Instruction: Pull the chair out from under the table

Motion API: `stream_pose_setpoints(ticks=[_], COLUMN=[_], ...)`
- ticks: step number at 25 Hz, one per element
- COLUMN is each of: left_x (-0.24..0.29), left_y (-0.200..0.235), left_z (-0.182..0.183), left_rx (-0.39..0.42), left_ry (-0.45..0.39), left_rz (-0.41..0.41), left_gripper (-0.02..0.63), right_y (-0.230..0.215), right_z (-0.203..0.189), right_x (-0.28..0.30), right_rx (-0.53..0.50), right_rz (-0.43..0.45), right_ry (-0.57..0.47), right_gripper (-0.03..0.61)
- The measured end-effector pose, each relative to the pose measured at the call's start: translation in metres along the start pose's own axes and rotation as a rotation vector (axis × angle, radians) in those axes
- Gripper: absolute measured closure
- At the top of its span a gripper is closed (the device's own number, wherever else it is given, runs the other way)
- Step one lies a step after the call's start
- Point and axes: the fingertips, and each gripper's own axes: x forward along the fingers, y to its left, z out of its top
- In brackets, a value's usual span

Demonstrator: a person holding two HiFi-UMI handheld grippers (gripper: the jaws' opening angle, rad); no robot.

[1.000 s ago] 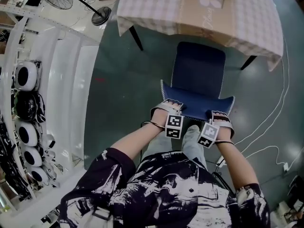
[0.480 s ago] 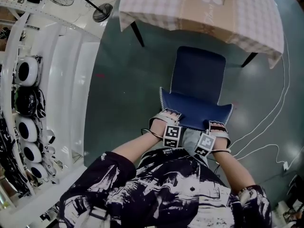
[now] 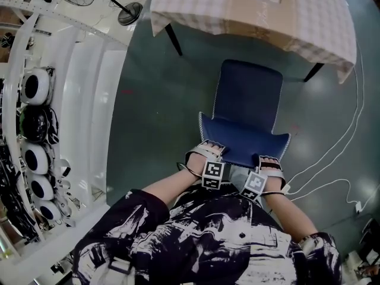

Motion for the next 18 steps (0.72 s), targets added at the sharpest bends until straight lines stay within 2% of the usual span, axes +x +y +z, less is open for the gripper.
stream_pose_setpoints(ticks=[2,3,4,6,7,8,12,14,15,18], left_x=[0.0,-0.001,-0.003,-0.014,-0.023,-0.035,-0.101,-0.14,-0.16,-0.216], left_y=[0.0,-0.002,-0.003,-0.004,-0.004,-0.005,-0.002,0.02,0.039,0.117], left_z=[0.0,-0.001,-0.001,-0.001,-0.001,0.0,0.002,0.012,0.022,0.056], left_rx=[-0.002,-0.005,-0.006,-0.002,0.001,0.003,-0.028,-0.095,-0.144,-0.31], left_ry=[-0.004,-0.007,-0.01,-0.024,-0.037,-0.054,-0.143,-0.234,-0.297,-0.527], left_rz=[-0.005,-0.017,-0.034,-0.067,-0.085,-0.108,-0.254,-0.275,-0.259,-0.126], left_gripper=[0.418,0.396,0.37,0.35,0.356,0.388,0.426,0.455,0.456,0.462], right_y=[0.002,0.005,0.009,0.015,0.015,0.015,0.003,-0.024,-0.046,-0.14], right_z=[0.001,0.003,0.004,0.008,0.011,0.014,0.026,0.032,0.036,0.048], right_x=[-0.002,-0.003,-0.005,-0.016,-0.026,-0.037,-0.098,-0.128,-0.143,-0.191], right_rx=[0.0,0.003,0.003,-0.001,-0.006,-0.009,0.028,0.093,0.143,0.356], right_rz=[0.025,0.06,0.103,0.186,0.223,0.26,0.381,0.375,0.349,0.21], right_ry=[-0.012,-0.023,-0.041,-0.097,-0.132,-0.166,-0.308,-0.399,-0.451,-0.648], right_gripper=[0.442,0.421,0.373,0.354,0.348,0.35,0.35,0.351,0.352,0.357])
